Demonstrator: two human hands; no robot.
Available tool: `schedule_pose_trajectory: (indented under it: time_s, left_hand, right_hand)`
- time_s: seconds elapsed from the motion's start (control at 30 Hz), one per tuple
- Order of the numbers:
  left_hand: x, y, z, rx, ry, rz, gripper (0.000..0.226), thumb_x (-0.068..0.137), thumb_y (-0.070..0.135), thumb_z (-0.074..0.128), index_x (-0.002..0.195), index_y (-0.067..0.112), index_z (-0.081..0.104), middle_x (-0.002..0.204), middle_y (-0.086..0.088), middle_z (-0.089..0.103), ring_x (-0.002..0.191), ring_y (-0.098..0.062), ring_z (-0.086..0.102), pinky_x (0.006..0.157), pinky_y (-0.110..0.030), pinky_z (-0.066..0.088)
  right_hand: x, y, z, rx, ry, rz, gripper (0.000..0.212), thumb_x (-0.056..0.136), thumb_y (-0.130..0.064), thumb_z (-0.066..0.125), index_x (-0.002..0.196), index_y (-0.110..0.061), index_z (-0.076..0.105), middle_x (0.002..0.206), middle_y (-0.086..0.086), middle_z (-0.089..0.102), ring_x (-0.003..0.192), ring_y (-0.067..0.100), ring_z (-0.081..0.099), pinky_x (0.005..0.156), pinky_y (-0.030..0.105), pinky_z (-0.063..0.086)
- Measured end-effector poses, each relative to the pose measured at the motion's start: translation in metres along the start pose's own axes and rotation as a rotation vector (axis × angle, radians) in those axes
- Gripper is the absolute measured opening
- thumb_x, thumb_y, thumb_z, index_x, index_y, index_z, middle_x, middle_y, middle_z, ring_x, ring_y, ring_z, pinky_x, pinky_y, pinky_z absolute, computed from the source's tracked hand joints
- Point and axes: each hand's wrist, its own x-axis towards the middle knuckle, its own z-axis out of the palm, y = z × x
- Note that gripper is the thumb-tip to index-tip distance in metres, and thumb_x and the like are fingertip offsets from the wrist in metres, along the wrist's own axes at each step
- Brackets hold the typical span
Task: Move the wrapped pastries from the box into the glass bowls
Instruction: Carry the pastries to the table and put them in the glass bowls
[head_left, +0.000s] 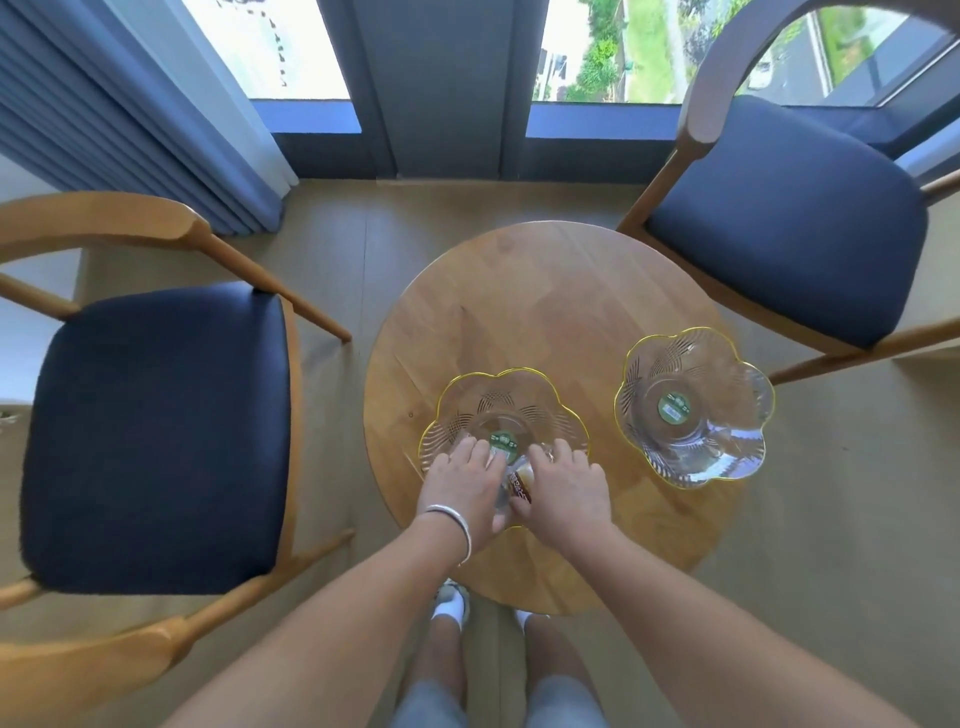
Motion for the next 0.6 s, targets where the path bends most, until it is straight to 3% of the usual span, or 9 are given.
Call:
schedule_pose_trajectory:
  time_s: [0.3, 0.43, 0.6]
  left_hand:
    - [-0.01, -0.011, -0.008, 0.066, -0.06, 0.006, 0.065, 0.091, 0.051, 0.052, 0.142, 0.016, 0.031, 0.152, -0.01, 0.03, 0.14, -0.027, 0.024, 0.106, -0.041, 0.031]
    - [-0.014, -0.017, -0.037, 0.121, -0.023, -0.041, 0.071, 0.095, 0.048, 0.044, 0.152, 0.017, 0.013, 0.16, -0.013, 0.012, 0.146, -0.029, 0.011, 0.116, -0.045, 0.016]
    - [-0.008, -0.023, -0.106, 0.182, 0.092, -0.052, 0.075, 0.097, 0.05, 0.039, 0.153, 0.02, 0.0, 0.162, -0.011, 0.005, 0.147, -0.028, 0.006, 0.118, -0.047, 0.013]
  right_hand:
    - [-0.002, 0.012, -0.009, 0.044, -0.012, -0.057, 0.077, 0.083, -0.063, 0.052, 0.147, -0.029, 0.027, 0.159, 0.008, 0.022, 0.142, 0.025, 0.024, 0.11, 0.045, 0.028]
    - [-0.009, 0.016, -0.031, 0.06, 0.053, -0.04, 0.08, 0.085, -0.067, 0.048, 0.15, -0.028, 0.023, 0.16, 0.006, 0.02, 0.145, 0.023, 0.02, 0.115, 0.046, 0.021]
    - [-0.019, 0.034, -0.088, 0.12, 0.178, 0.029, 0.082, 0.085, -0.064, 0.05, 0.152, -0.029, 0.019, 0.161, 0.008, 0.017, 0.146, 0.022, 0.018, 0.117, 0.045, 0.018]
